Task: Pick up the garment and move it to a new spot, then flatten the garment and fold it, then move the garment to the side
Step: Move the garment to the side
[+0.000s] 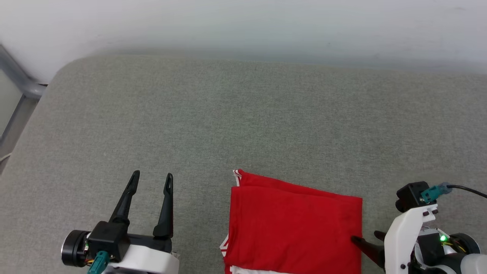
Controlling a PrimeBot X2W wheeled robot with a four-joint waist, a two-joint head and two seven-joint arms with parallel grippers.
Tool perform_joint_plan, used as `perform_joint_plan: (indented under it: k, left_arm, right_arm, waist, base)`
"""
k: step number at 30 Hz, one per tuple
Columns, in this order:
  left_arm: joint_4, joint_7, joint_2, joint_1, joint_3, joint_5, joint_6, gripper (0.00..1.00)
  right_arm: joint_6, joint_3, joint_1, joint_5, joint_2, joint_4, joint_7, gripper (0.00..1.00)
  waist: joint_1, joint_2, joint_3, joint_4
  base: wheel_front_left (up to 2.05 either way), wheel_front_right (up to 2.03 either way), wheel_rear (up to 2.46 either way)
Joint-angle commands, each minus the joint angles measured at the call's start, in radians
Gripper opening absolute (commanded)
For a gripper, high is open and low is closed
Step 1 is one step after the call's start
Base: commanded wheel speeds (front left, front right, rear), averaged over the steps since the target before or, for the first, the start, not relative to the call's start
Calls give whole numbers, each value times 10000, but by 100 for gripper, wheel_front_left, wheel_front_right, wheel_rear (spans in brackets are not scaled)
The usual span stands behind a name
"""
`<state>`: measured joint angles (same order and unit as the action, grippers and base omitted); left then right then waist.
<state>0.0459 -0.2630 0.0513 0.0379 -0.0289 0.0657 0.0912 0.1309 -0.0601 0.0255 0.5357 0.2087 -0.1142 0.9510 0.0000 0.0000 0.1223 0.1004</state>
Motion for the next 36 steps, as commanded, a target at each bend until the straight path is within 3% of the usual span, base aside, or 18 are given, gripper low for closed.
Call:
perform_joint_plan:
  k: [1,5,17,18,19,20,21,26,30,36]
  left_arm:
    - [39,-23,-16,-112,-40,5,-51,100]
    - [79,-23,-17,-230,-175,48,-139,100]
    - [114,-23,-14,-445,-486,80,-381,100]
    - [110,-23,-16,-457,-491,82,-395,100]
    - [108,-23,-18,-466,-498,82,-402,100]
    - [106,-23,-16,-464,-498,83,-403,100]
    - [98,-23,-16,-449,-493,83,-429,100]
    - [80,-23,-16,-449,-462,93,-431,100]
    - [50,-23,-16,-428,-445,138,-348,100]
    - [149,-23,-18,-557,-610,-19,-240,100]
  right_arm:
    - [-5,83,174,-280,-95,100,151,100]
    - [-5,139,224,-860,-337,400,414,100]
    - [-5,-408,300,-695,-723,1582,428,100]
    - [-5,-472,288,-652,-744,1699,446,87]
    - [-5,-580,282,-627,-728,1809,478,48]
    - [-5,-667,279,-564,-698,1891,459,34]
    - [-5,-719,288,-531,-665,1956,406,0]
    - [-8,-927,506,-393,-355,1986,-42,0]
    - [-13,-1274,871,-461,306,1671,-671,0]
    - [-10,-2454,1609,-877,2320,1100,-1721,0]
  waist:
    - [0,0,142,160]
    - [0,0,337,391]
    - [0,0,719,775]
    - [0,0,730,782]
    - [0,0,739,786]
    - [0,0,745,784]
    - [0,0,744,778]
    - [0,0,633,635]
    - [0,0,491,355]
    - [0,0,449,-384]
  base:
    - [0,0,0]
    - [0,0,0]
    - [0,0,0]
    - [0,0,0]
    - [0,0,0]
    - [0,0,0]
    - [0,0,0]
    - [0,0,0]
    - [0,0,0]
    - [0,0,0]
